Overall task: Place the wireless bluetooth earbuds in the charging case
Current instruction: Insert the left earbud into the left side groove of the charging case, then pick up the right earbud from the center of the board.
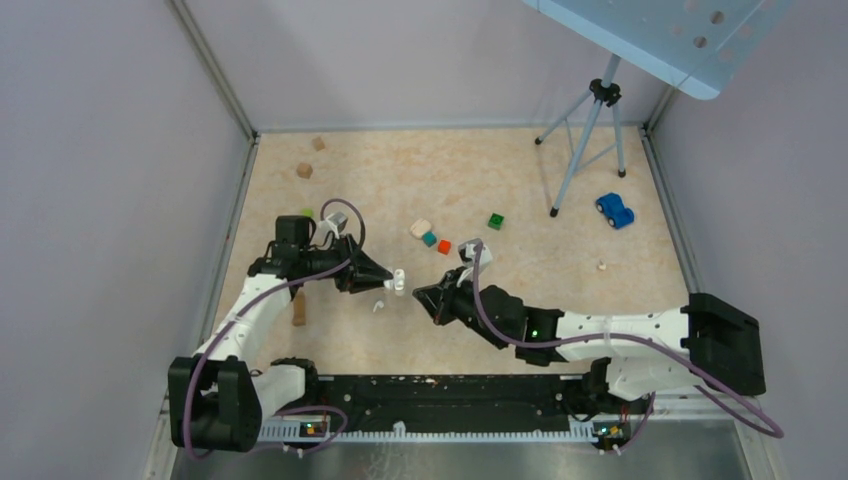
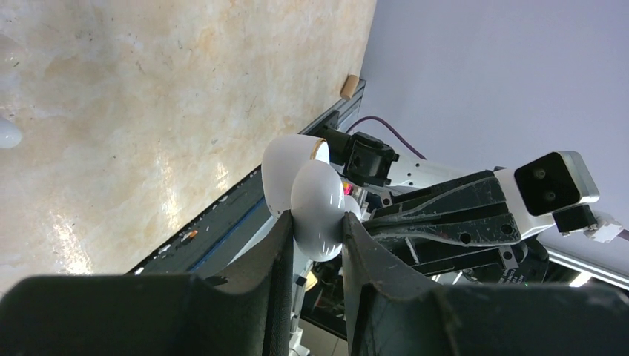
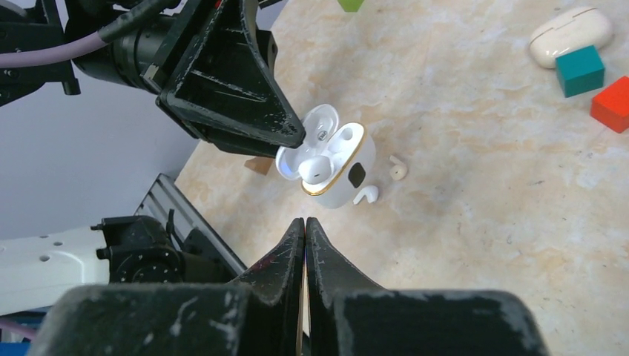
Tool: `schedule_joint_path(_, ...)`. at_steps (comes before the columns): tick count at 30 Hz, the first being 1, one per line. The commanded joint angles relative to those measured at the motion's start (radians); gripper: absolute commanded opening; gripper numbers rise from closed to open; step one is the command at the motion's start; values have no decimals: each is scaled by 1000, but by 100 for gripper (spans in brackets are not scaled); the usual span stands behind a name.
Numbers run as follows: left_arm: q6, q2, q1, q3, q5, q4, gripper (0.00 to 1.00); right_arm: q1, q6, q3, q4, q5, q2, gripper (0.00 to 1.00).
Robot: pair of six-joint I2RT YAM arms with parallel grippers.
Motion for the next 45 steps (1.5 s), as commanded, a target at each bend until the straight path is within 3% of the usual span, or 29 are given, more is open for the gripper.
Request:
schedule_joint_path(1,41,-7,6,47,2,-9,7,13,-6,75,15,-54,36,0)
schedule_joint_path(23,46,-26,7,44,8,-25,7,13,0,148,18,8,147,0)
schedule_joint_path(45,43,-28,6,41,13,-18,7,8,9,161,8,85,160,0)
